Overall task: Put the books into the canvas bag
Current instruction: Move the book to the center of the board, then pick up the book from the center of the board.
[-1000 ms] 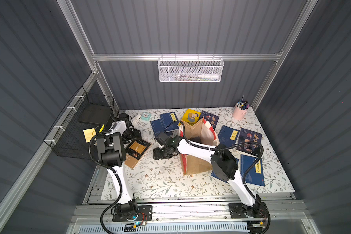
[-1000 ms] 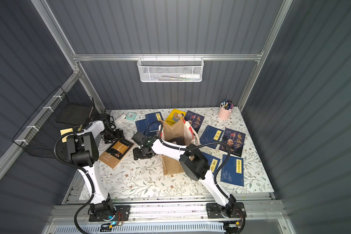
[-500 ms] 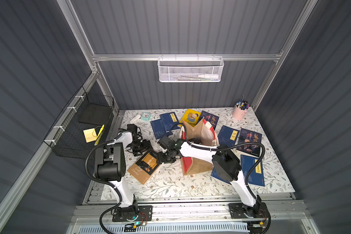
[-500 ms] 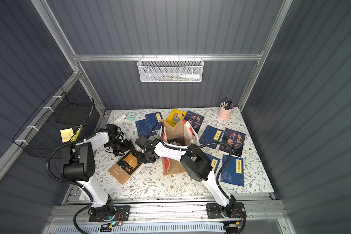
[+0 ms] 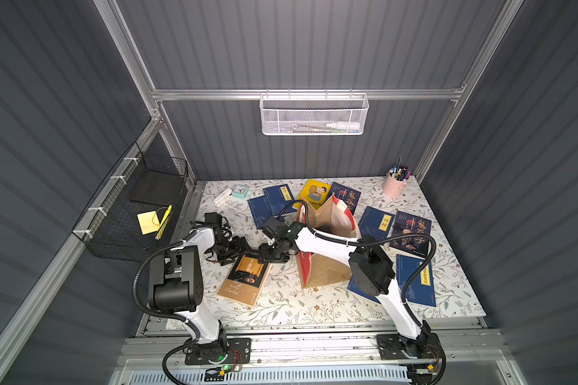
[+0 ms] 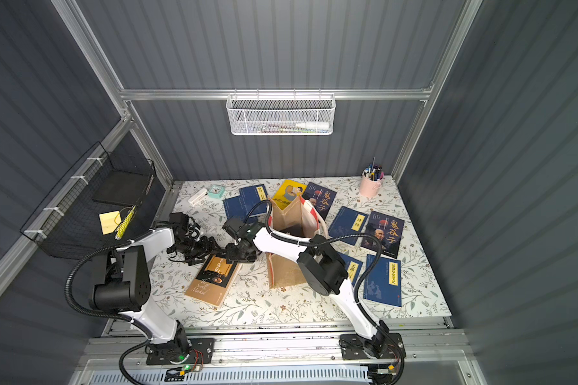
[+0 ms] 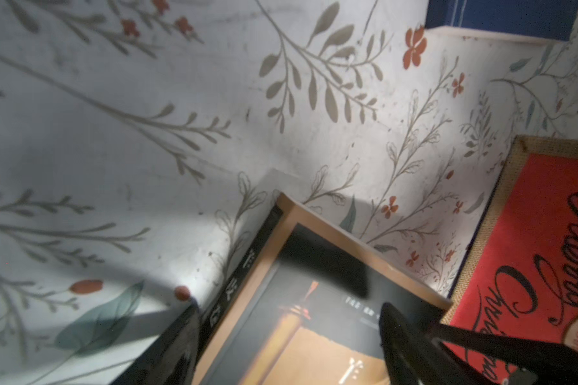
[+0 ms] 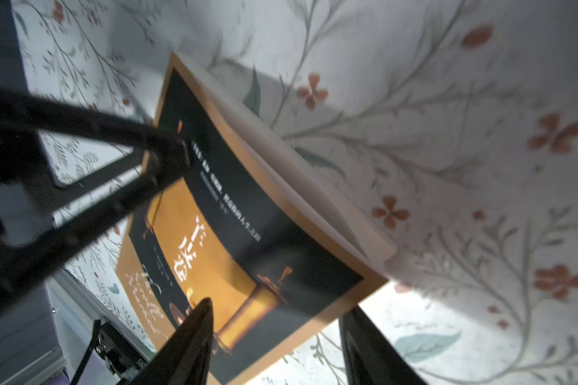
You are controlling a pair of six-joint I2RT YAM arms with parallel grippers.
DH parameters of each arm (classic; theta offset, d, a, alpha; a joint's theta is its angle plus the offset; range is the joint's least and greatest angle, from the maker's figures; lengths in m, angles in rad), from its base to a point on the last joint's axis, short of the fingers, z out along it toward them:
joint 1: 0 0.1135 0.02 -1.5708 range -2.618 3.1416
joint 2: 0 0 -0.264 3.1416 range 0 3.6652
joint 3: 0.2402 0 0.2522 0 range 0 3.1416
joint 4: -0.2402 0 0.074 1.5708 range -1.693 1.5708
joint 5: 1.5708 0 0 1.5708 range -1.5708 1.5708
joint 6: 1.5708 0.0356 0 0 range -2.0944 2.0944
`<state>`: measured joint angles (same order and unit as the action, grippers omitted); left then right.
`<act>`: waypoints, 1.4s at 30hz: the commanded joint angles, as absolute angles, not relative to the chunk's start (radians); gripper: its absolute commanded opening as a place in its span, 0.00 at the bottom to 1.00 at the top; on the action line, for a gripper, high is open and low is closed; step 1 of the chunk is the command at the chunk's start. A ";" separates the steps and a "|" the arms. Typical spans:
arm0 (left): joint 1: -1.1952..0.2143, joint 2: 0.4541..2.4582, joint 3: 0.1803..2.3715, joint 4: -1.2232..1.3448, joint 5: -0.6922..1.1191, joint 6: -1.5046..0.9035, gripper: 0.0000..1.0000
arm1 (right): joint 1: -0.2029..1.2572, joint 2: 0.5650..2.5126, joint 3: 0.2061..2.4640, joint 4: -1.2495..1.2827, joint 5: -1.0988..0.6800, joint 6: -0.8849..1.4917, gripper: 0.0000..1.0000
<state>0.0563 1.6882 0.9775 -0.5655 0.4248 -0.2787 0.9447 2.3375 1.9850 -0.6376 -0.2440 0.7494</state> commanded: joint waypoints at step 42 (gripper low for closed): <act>0.041 1.281 0.485 -0.253 0.686 -0.670 0.79 | 0.922 2.291 1.751 -0.738 -0.170 0.609 0.32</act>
<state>0.0452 1.3033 0.5152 -0.3355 0.6361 -0.6018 0.9180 2.2448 1.7618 -0.7052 -0.1623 0.6151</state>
